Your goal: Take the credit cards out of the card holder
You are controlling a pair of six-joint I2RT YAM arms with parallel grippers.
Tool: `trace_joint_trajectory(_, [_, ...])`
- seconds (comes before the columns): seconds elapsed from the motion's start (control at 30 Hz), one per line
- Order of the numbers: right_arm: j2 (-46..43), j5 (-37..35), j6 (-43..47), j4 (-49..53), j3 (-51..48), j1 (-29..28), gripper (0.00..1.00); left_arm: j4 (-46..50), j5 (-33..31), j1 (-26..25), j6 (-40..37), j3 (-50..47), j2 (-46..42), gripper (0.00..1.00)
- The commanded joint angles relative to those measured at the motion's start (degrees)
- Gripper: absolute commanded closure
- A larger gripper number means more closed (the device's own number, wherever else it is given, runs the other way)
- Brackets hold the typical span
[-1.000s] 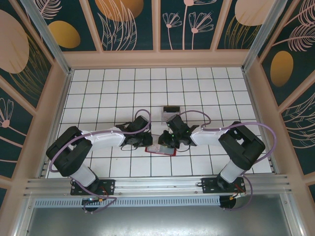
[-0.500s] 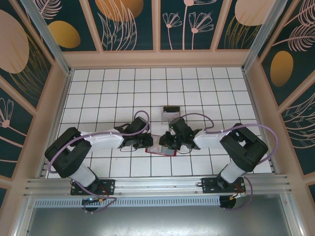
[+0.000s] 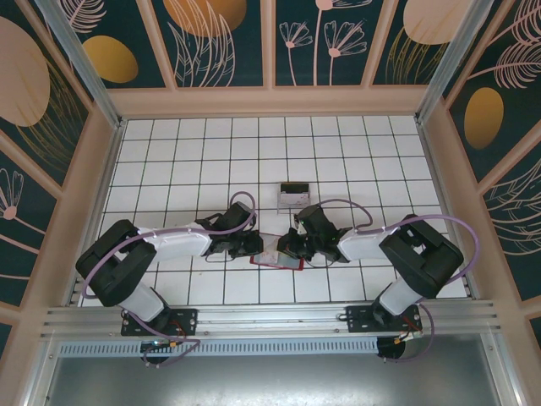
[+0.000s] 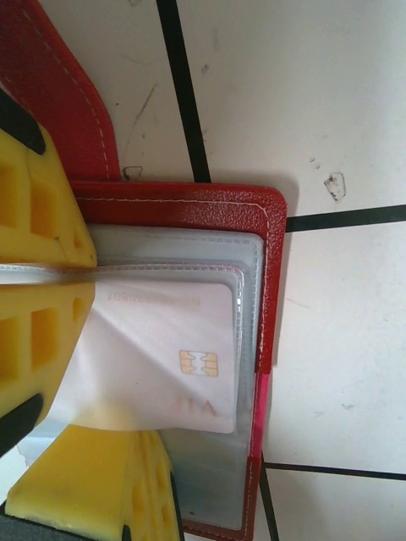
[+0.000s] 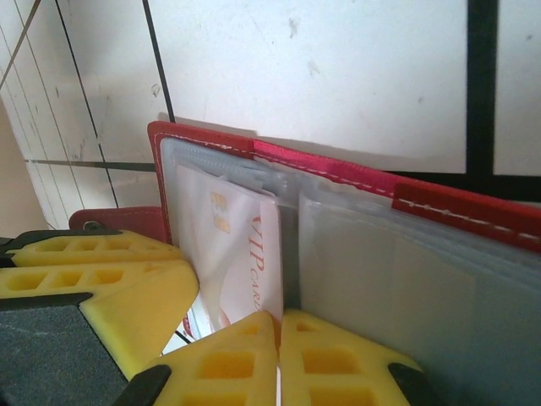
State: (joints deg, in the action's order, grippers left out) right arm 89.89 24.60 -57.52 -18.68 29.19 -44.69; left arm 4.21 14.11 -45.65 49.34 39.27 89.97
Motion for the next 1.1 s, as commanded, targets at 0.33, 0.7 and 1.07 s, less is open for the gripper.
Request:
trace_joint_trajectory(0.33, [-6.8, -1.8, 5.0, 6.7, -0.8, 2.1, 0.98, 12.5, -5.6, -0.5, -2.6, 1.5, 2.0, 0.86])
trace_joint_trajectory(0.7, [-12.0, -5.5, 9.1, 16.5, 0.7, 3.5, 0.99, 13.7, -6.9, -0.2, -1.6, 1.1, 0.9, 0.87])
trace_joint_trajectory(1.07, [-17.5, -11.7, 27.9, 30.6, 10.5, 6.7, 1.0, 9.5, -6.0, -0.2, 2.9, -1.4, -1.6, 0.86])
